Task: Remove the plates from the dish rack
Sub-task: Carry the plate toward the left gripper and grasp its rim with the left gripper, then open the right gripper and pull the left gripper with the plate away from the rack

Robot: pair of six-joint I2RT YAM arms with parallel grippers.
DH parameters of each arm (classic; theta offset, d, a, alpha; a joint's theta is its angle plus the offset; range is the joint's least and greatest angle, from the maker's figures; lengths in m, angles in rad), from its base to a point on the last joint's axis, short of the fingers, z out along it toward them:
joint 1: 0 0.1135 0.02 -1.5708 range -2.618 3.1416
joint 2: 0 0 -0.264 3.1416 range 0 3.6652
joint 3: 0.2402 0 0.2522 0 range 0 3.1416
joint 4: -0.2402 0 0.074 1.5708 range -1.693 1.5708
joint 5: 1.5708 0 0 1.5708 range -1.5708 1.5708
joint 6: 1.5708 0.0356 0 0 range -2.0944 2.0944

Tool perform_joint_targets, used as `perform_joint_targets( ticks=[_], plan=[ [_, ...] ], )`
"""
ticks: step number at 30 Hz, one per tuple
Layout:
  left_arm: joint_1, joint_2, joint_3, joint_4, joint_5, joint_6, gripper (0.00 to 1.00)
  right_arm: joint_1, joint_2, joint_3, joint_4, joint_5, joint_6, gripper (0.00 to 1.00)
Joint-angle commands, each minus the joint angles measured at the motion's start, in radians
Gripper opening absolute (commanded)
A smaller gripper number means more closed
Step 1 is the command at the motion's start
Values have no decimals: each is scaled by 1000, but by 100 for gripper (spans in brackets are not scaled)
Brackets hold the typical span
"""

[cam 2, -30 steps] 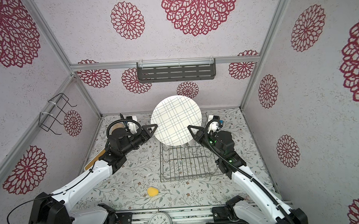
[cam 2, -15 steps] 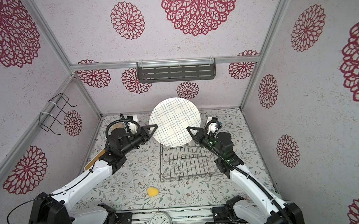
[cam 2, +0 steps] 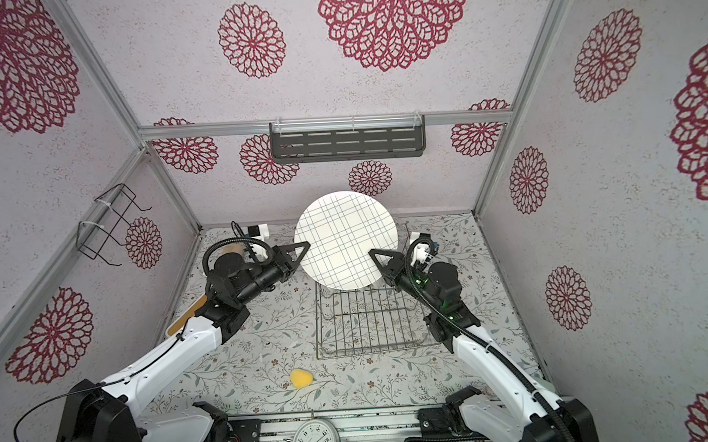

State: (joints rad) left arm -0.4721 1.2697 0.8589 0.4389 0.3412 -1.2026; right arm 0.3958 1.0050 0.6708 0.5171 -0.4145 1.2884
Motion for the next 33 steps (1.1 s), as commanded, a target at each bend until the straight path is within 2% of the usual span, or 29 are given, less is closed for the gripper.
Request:
perform_joint_targets(
  ticks=[1,3,9,18,24,33],
  plan=[
    [24,-8,-39,63,-10,-9,0,-15,-21,15,136,-21,3,41],
    [40,-12,-60,119,-8,-40,0,-26,-21,7,139,-20,1,58],
    [97,-37,-67,128,20,-60,0,-71,-17,-30,145,-14,27,69],
    [211,-134,-76,-39,17,27,0,-119,-23,-72,120,-2,29,74],
    [276,-213,-65,-233,-54,155,0,-127,-35,-64,46,8,-16,75],
    [429,-287,-101,-287,-30,109,0,-129,-56,-42,-64,53,-107,77]
  ],
)
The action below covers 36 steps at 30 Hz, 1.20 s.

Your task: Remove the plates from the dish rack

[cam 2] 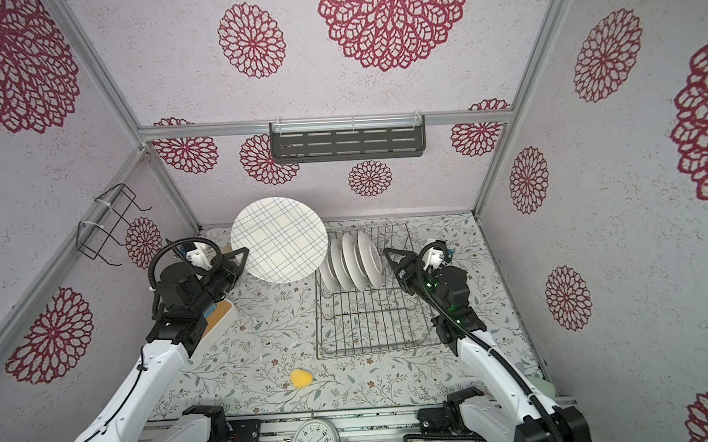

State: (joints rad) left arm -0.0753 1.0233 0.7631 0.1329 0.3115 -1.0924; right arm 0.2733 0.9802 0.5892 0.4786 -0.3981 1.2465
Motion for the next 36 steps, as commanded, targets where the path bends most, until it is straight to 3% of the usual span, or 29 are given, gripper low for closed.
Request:
perform_joint_targets(
  ticks=[1,12,26,33,36],
  plan=[
    [45,-48,-8,6,-6,-3,0,-6,-31,41,-33,41,-70,77],
    [169,-39,-78,-21,-66,-7,0,-6,-37,46,-89,64,-105,77],
    [202,194,-97,113,-29,-1,0,3,-37,137,-321,111,-272,78],
    [200,309,-91,197,-15,-14,0,85,-29,177,-348,133,-306,82],
    [201,352,-87,224,-16,-17,0,140,-14,229,-425,194,-366,86]
  ],
)
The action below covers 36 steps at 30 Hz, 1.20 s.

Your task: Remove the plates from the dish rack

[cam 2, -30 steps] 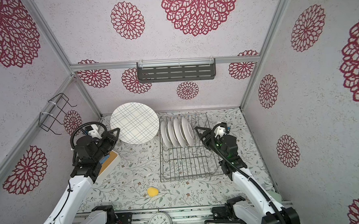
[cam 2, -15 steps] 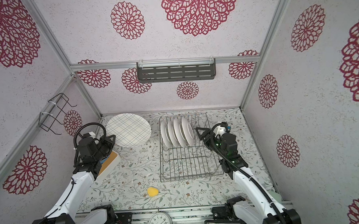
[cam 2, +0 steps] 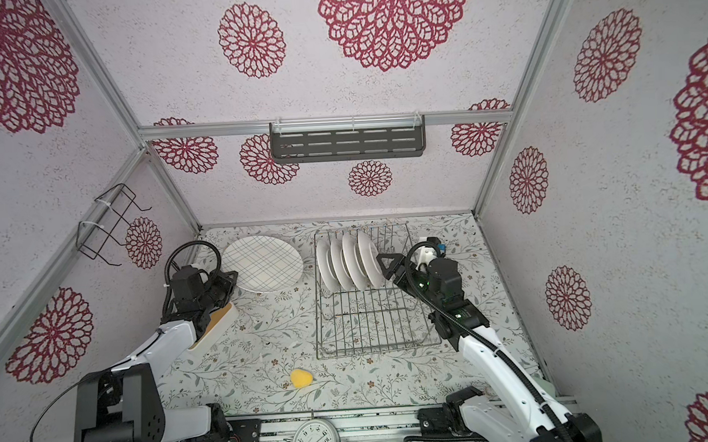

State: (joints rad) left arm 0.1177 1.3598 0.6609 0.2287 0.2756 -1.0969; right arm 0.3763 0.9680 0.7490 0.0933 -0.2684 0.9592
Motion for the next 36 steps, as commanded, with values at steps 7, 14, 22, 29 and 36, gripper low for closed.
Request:
perform_joint_targets(
  ticks=[7,14,22,29,36],
  plan=[
    [-3,100,54,152,43,-9,0,125,40,156,-155,150,-163,99],
    [-26,169,96,152,34,-10,0,184,73,197,-193,190,-192,99],
    [-40,265,127,217,37,-58,0,222,82,221,-225,199,-201,99],
    [-53,348,167,246,48,-78,0,245,99,237,-276,231,-209,99],
    [-55,402,180,271,55,-94,0,250,94,234,-282,245,-209,99]
  ],
)
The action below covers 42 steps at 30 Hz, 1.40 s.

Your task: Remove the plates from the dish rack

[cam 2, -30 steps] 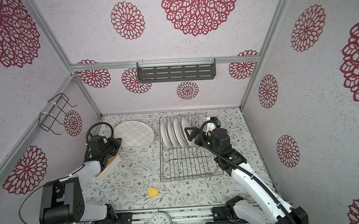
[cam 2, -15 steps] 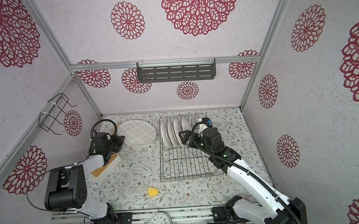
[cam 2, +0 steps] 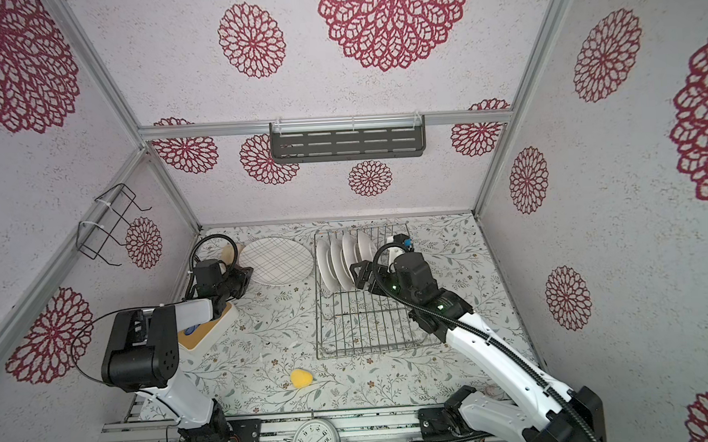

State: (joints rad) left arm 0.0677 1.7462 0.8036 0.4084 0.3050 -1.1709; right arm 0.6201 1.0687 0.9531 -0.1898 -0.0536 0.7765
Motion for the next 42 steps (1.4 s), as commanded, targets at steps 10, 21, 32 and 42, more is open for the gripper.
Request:
perform_joint_targets(
  ticks=[10,21,32,42],
  plan=[
    [-9,63,71,77,27,-13,0,7,-17,32,-20,46,-31,99],
    [-11,90,78,52,24,-2,8,7,-50,25,-44,93,-41,99],
    [-15,92,78,24,21,-8,43,7,-57,10,-41,98,-43,99],
    [-19,113,124,-69,17,16,64,7,-74,2,-52,115,-49,99]
  ],
)
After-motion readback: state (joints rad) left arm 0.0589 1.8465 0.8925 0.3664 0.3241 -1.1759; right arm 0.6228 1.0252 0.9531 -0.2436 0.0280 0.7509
